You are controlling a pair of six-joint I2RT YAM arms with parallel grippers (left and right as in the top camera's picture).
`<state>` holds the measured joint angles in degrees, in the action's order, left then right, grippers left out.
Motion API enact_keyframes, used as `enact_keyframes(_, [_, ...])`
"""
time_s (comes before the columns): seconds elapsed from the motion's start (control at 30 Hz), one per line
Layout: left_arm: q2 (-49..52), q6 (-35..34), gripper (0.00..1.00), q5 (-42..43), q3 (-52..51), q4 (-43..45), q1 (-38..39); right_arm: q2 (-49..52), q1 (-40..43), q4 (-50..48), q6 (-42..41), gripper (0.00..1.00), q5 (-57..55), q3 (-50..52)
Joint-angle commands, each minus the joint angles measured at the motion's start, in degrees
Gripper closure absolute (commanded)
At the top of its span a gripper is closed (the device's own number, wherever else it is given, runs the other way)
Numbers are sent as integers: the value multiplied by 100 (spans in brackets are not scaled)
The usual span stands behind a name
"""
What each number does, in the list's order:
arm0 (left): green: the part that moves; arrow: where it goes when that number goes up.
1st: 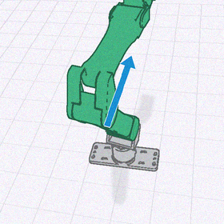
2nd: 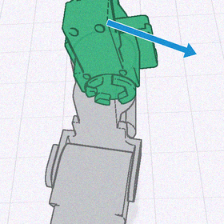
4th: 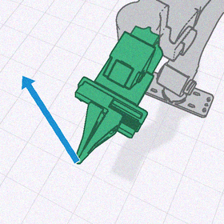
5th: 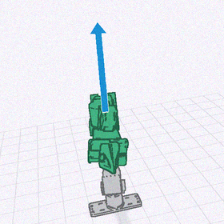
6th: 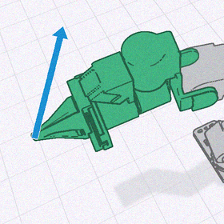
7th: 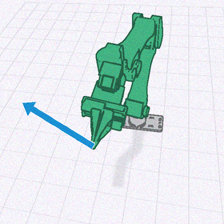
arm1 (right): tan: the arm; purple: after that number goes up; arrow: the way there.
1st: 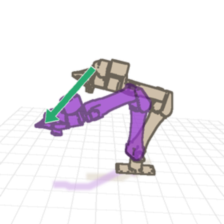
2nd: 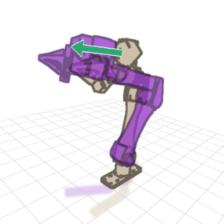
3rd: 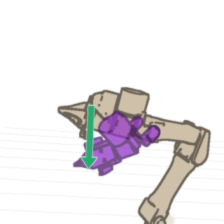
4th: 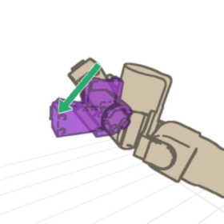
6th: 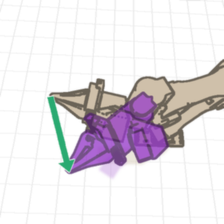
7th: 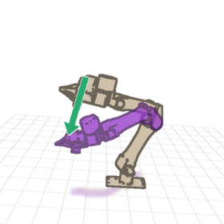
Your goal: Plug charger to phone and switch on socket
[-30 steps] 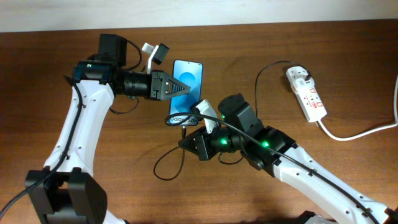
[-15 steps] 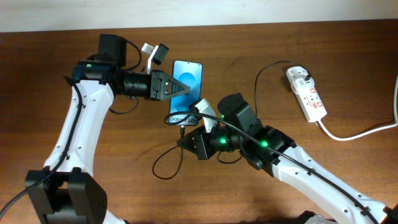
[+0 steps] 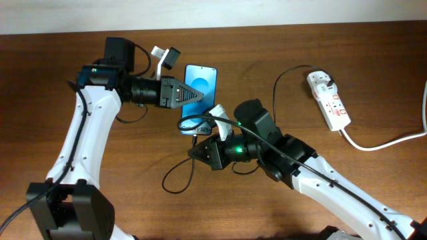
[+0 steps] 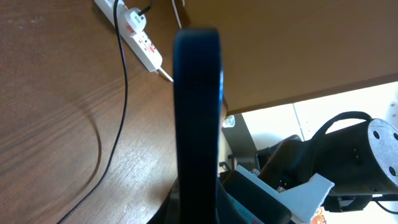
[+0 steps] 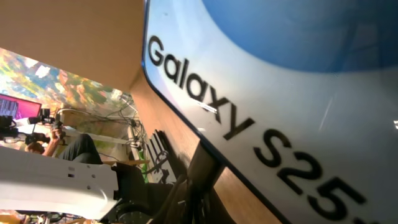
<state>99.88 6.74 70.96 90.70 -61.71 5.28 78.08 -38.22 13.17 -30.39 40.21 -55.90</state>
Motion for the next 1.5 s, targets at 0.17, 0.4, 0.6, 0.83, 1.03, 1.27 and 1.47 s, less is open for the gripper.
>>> enact_keyframes(0.17, [-120,437,100,170,42,-352,35,7,197,-448,-142,96,-664,-116])
enact_keyframes(0.4, [-120,966,100,173,42,-964,35,2,417,-463,-164,96,-931,-455])
enact_keyframes(0.6, [-120,962,100,402,42,-1016,35,4,411,-688,-450,96,-1207,-525])
enact_keyframes(0.83, [-120,960,100,431,42,-1019,450,4,411,-1043,-573,96,-1244,-525])
enact_keyframes(1.03, [-120,938,100,433,42,-1106,459,2,411,-1088,-662,96,-1314,-525])
enact_keyframes(1.27, [-120,247,100,431,42,-675,457,-20,411,-772,-782,76,-1368,-525])
enact_keyframes(1.47, [-120,-2363,100,144,42,1362,459,-538,420,885,-691,57,-1392,-527])
